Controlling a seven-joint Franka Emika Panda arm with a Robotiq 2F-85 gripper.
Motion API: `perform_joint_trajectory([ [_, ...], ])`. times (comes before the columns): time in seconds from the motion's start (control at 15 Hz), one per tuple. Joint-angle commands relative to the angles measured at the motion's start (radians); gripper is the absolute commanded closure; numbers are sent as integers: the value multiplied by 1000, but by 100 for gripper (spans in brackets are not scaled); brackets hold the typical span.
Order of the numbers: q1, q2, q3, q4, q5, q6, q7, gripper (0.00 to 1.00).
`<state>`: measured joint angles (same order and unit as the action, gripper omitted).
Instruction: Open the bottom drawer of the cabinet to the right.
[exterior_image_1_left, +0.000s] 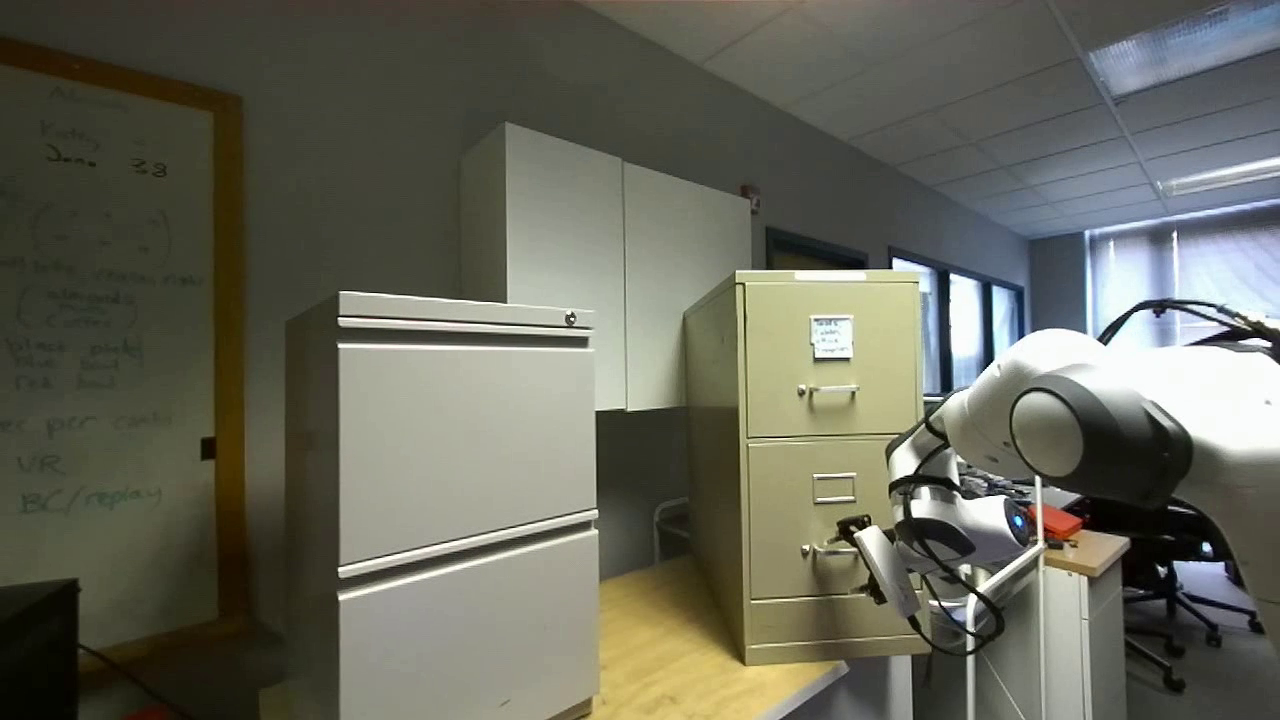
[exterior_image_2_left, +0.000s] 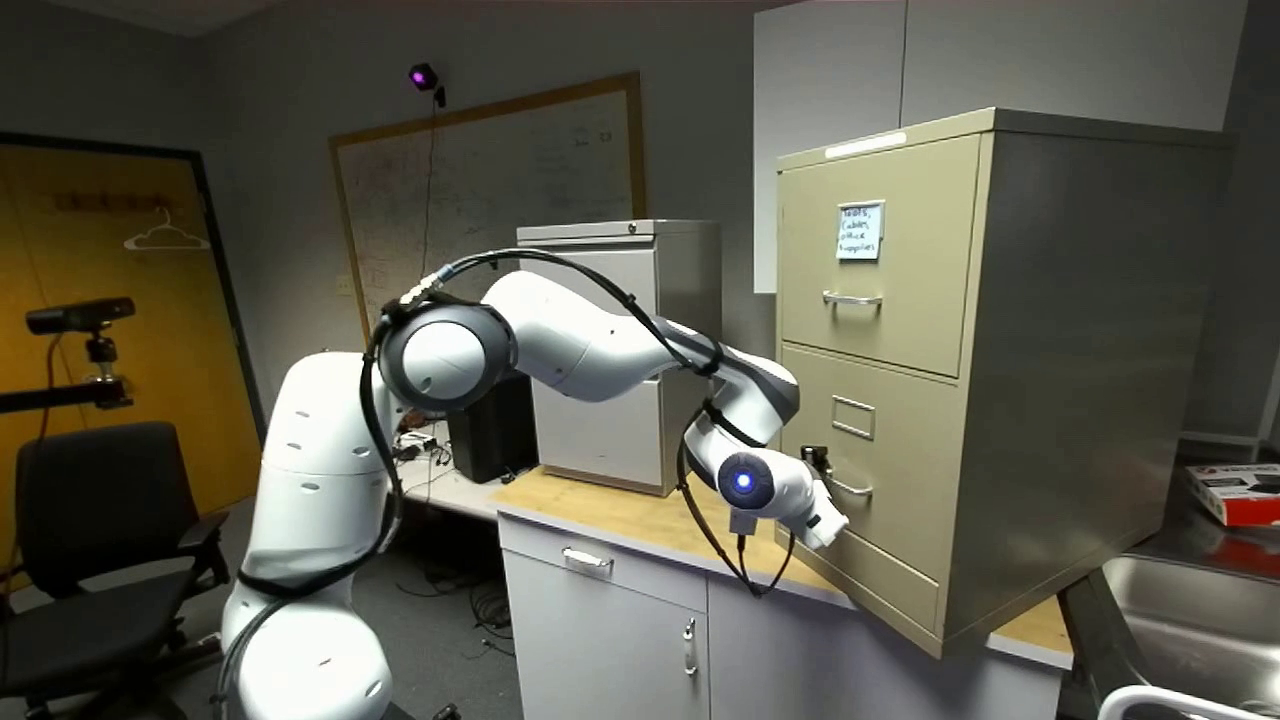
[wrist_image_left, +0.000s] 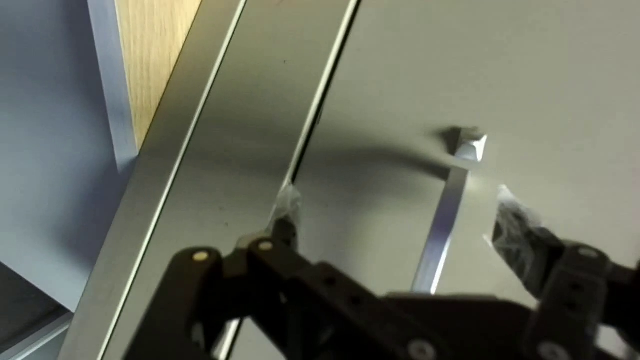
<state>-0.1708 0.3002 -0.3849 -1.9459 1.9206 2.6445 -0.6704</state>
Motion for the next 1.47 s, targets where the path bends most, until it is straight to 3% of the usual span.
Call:
perform_joint_trajectory([
  [0.0,-1,71,0,76,-5,41,69,0],
  [0.53,-11,91,-27,87,-23,142,150,0],
  [0.6,-11,89,-28,86,-24,148,161,25],
  [0.67,-10,87,-27,88,-17,141,162,25],
  [1.2,5,90,3,162,4,99,192,88],
  [1.4,9,94,14,177,12,90,194,97],
])
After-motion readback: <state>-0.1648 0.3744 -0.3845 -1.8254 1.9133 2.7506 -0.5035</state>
